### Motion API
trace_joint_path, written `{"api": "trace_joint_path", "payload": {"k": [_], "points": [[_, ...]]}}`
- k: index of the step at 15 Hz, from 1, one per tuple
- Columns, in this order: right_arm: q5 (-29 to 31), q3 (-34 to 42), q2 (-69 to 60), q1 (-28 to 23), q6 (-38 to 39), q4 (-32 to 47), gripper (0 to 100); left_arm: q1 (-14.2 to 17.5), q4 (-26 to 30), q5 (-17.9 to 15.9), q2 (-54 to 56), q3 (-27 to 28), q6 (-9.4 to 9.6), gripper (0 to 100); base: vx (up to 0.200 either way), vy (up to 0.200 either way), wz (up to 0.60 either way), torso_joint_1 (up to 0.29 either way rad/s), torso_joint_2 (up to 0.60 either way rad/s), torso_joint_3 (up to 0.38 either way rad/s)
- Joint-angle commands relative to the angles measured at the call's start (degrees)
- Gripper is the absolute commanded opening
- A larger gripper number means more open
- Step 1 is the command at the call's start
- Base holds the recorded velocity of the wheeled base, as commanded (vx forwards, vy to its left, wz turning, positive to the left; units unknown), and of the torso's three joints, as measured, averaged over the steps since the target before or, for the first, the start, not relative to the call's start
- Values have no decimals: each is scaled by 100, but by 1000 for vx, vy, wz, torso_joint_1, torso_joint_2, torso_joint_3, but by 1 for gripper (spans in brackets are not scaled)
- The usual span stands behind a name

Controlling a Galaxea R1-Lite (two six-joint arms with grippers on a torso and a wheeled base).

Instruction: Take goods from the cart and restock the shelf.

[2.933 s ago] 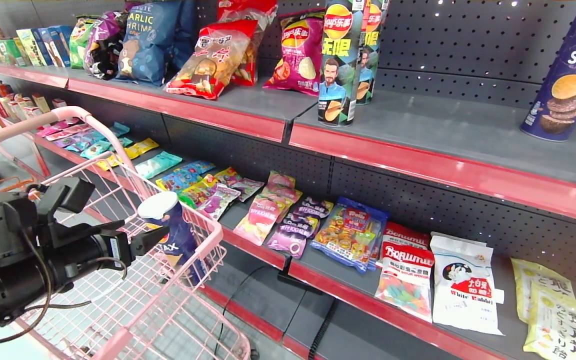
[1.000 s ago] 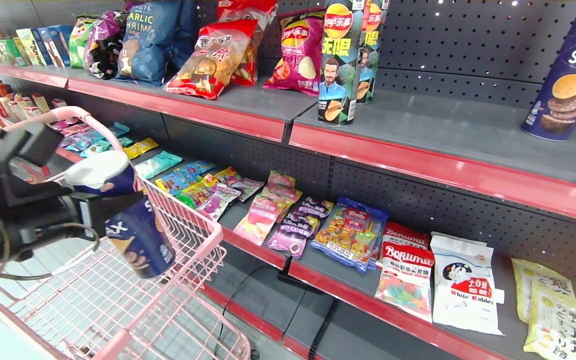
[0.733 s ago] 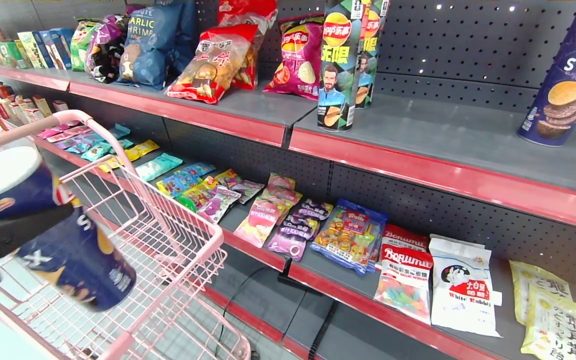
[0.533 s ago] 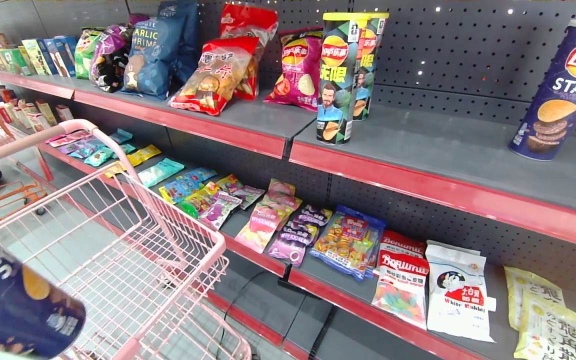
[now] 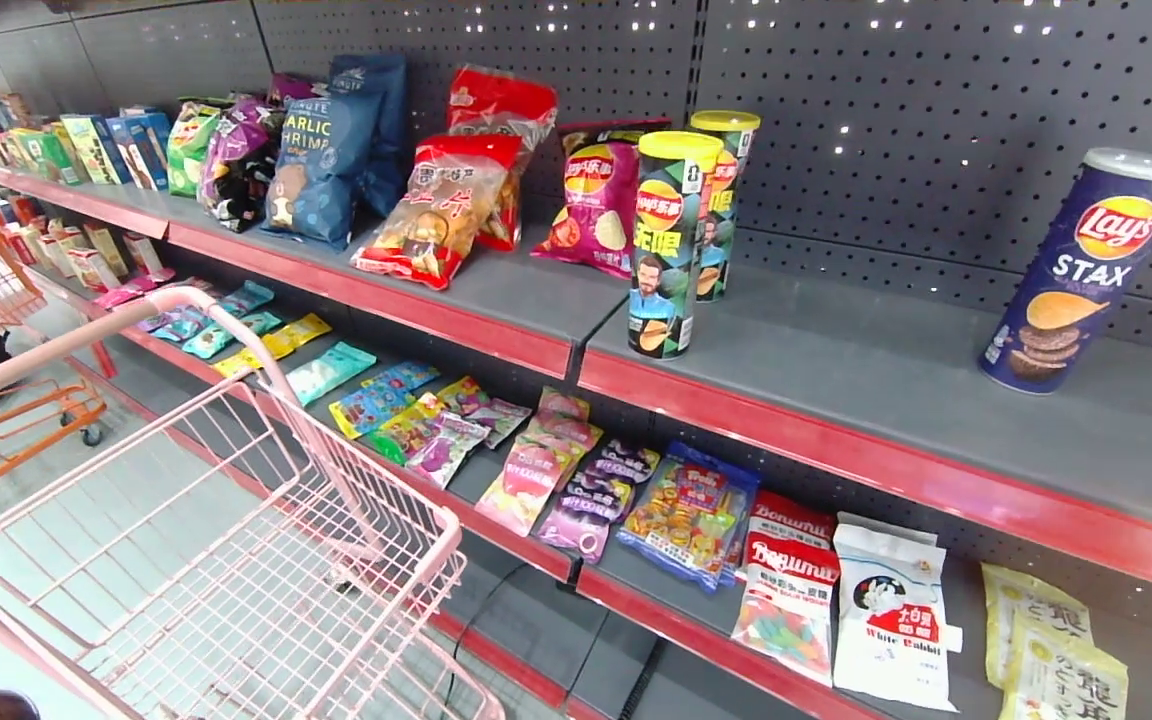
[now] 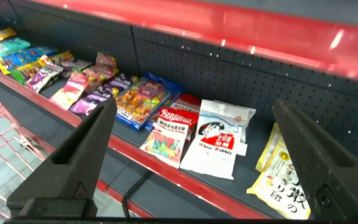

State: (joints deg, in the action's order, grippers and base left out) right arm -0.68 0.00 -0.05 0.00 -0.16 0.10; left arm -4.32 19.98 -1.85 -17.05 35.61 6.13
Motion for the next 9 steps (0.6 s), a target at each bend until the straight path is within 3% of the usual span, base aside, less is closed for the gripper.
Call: {"api": "trace_joint_path", "payload": {"k": [1, 3, 5, 7, 9], "points": [[-2, 0, 5, 0, 7, -1, 100, -43, -3, -61, 211, -10, -16, 0, 0, 0, 0, 227, -579, -349], [-2, 0, 5, 0, 7, -1, 100, -166, -3, -237, 246, -19, -191, 0, 0, 0, 0, 244, -608, -366], [-2, 0, 5, 0, 16, -1, 100, -184, -82, -166, 264, -89, -376, 0, 0, 0, -600, 178, -469, -244], [-2, 0, 5, 0, 16, -1, 100, -157, -126, 317, 264, -98, -385, 0, 0, 0, -600, 24, -39, -44], [-2, 0, 5, 0, 16, -1, 100, -192, -126, 423, 246, -72, -385, 0, 0, 0, -600, 24, 2, -17]]}}
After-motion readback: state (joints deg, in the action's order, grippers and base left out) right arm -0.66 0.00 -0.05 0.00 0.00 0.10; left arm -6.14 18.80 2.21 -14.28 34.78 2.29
